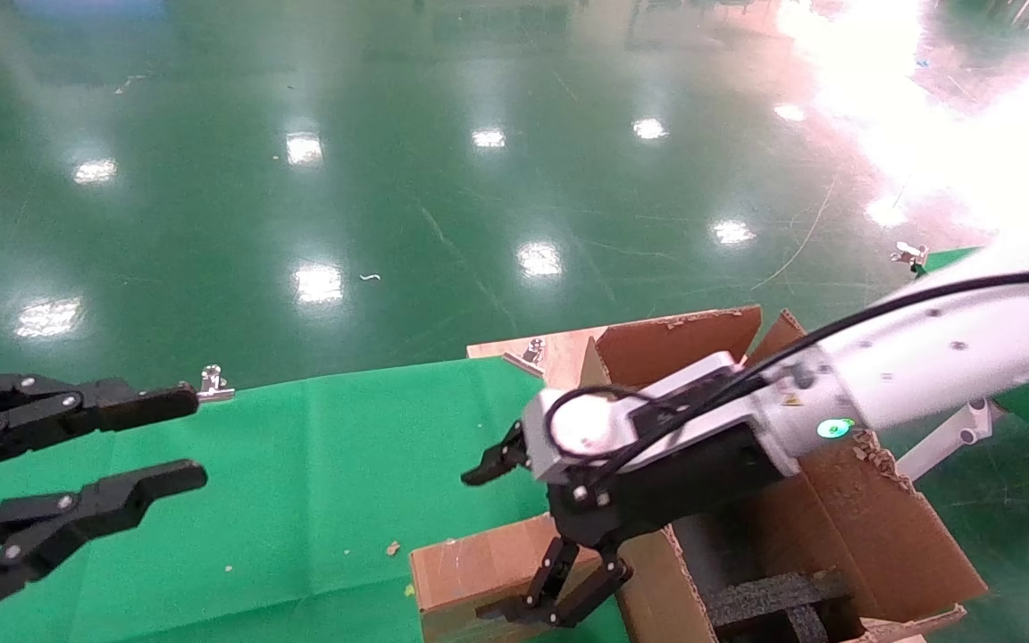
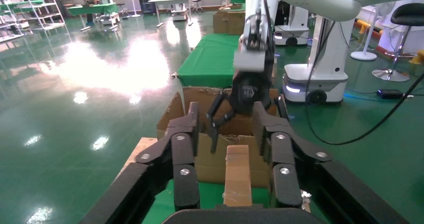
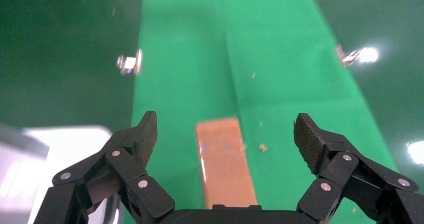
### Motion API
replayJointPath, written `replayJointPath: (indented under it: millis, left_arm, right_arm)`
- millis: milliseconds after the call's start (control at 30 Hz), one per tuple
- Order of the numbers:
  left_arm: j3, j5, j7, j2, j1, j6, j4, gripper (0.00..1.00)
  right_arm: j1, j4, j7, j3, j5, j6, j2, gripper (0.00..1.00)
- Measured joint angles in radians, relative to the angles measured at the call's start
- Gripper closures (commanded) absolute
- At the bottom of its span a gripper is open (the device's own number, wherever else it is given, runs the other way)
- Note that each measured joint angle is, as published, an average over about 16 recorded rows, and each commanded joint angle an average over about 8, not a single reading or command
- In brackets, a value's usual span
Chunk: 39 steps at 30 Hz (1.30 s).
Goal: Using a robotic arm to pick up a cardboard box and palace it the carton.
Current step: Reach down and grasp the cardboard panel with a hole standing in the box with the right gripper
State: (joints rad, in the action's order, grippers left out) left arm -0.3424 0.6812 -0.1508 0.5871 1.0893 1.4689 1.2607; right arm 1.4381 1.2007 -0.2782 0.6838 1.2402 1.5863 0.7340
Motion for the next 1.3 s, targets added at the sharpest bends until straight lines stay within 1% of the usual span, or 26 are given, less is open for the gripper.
replayJointPath:
  millis: [333,567,600,767,800,833,867,1033,1067,1100,1300]
  left_arm:
    - [0.000,0.000,0.000,0.000,0.000,0.000,0.000,1.00]
    - [0.000,0.000,0.000,0.000,0.000,0.000,0.000,1.00]
    - [0.000,0.000,0.000,0.000,0.000,0.000,0.000,0.91]
    - [0.000,0.000,0.000,0.000,0.000,0.000,0.000,0.29]
    - [0.000,0.000,0.000,0.000,0.000,0.000,0.000,0.16]
    - [0.000,0.000,0.000,0.000,0.000,0.000,0.000,0.04]
    - [0.000,0.000,0.000,0.000,0.000,0.000,0.000,0.00]
    - [0.000,0.000,0.000,0.000,0.000,0.000,0.000,0.00]
    - [0.000,0.000,0.000,0.000,0.000,0.000,0.000,0.00]
    - [0.000,0.000,0.000,0.000,0.000,0.000,0.000,0.00]
    - [0.000,0.000,0.000,0.000,0.000,0.000,0.000,0.00]
  right_arm:
    - [0.141,-0.071,0.054,0.218,0.120,0.000,0.090,0.00]
    - [0.207,-0.125,0.114,0.337,0.163,-0.003,0.141,0.00]
    - [0.214,-0.132,0.122,0.351,0.166,-0.004,0.147,0.00]
    - [0.241,-0.158,0.154,0.410,0.174,-0.005,0.172,0.00]
    - [0.245,-0.162,0.160,0.420,0.175,-0.005,0.177,0.06]
    - [0.249,-0.165,0.164,0.428,0.175,-0.006,0.180,0.15]
    - [0.252,-0.169,0.168,0.435,0.175,-0.006,0.184,0.28]
    - [0.261,-0.178,0.180,0.457,0.173,-0.006,0.194,0.90]
    - [0.261,-0.179,0.182,0.459,0.173,-0.006,0.195,0.97]
    - [0.262,-0.179,0.182,0.460,0.173,-0.006,0.195,1.00]
    - [0.261,-0.179,0.182,0.459,0.172,-0.006,0.195,1.00]
